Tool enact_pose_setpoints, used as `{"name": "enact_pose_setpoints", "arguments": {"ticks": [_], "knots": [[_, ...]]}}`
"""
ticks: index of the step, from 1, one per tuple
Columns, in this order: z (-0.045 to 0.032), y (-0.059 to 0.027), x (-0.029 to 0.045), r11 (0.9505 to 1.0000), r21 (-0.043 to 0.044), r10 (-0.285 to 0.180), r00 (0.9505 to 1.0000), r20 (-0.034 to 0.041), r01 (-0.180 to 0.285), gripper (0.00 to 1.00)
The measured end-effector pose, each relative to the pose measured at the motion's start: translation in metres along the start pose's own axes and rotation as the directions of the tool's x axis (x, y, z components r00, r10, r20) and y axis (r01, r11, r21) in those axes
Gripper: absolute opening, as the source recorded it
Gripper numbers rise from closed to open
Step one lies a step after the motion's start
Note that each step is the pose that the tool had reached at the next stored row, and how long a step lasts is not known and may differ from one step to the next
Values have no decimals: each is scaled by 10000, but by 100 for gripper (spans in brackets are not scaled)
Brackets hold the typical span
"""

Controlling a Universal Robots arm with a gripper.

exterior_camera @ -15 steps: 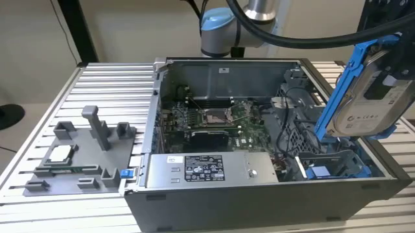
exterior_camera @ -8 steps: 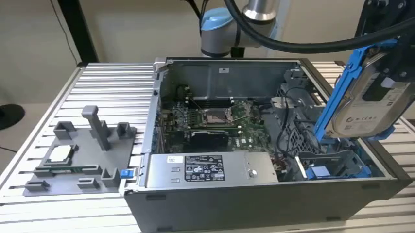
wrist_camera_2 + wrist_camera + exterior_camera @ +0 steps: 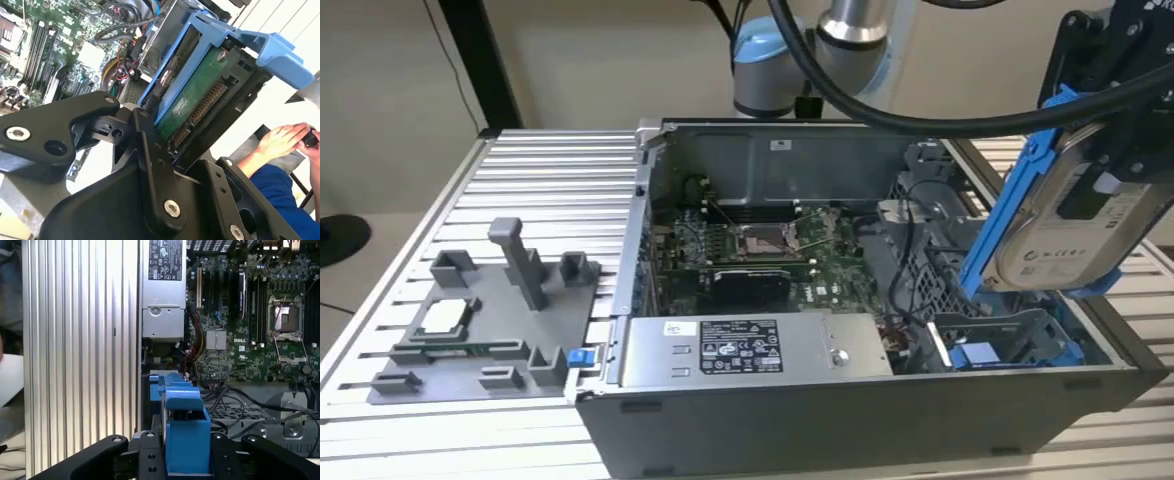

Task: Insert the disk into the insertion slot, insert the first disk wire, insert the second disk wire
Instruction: 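Insert the disk into the insertion slot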

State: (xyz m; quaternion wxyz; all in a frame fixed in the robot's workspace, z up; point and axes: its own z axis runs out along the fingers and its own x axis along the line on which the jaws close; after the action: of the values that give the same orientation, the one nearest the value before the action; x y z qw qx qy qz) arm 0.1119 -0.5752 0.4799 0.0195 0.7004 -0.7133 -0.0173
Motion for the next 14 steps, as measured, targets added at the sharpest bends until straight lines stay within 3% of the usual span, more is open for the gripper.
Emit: {"name": "enact_pose_setpoints", "arguments": {"ticks": [14], "knots": [[109, -21, 3, 10000, -70, -1, 10000, 0, 1, 0]]}}
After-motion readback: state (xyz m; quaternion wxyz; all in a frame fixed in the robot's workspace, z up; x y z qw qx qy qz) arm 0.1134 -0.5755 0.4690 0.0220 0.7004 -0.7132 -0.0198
